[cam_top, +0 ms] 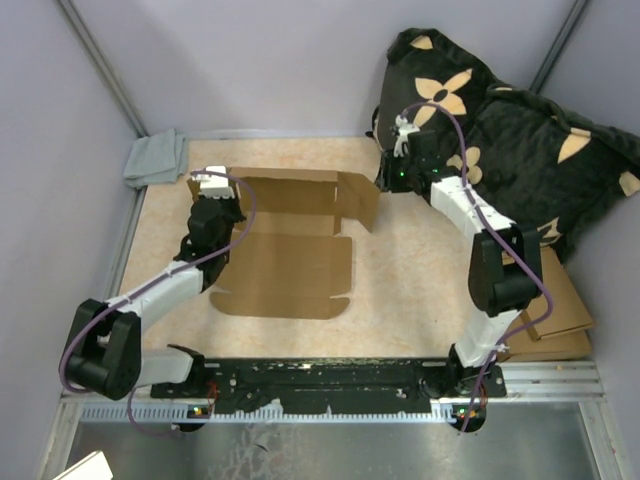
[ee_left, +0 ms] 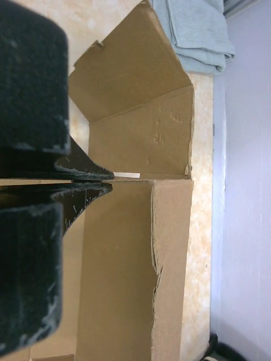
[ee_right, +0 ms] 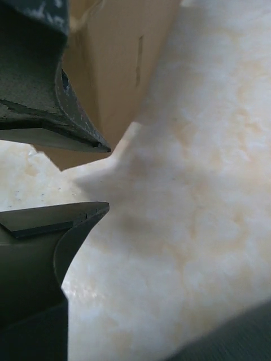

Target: Fold the paper box

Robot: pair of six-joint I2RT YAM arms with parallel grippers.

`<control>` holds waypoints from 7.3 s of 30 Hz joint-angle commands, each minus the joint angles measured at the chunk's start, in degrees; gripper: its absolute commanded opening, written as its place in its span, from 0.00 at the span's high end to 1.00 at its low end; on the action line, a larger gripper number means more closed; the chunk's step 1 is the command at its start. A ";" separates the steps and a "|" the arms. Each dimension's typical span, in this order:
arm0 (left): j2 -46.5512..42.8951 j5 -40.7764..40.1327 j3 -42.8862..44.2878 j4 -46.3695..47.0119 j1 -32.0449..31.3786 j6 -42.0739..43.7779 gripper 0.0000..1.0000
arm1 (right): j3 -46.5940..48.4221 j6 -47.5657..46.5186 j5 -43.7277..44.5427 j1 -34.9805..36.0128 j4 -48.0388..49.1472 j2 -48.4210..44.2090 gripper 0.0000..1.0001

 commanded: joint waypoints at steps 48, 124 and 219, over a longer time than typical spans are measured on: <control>-1.44 4.83 -7.64 1.14 0.08 4.03 1.00 | -4.62 -12.47 -30.55 5.79 9.21 1.59 0.54; -6.38 9.27 -20.86 18.92 -0.01 9.47 1.00 | -15.24 -8.80 -28.50 6.90 26.96 -0.62 0.54; 24.28 10.07 35.03 -22.45 -1.22 0.43 0.64 | -16.22 -9.13 -2.89 18.58 33.01 4.67 0.91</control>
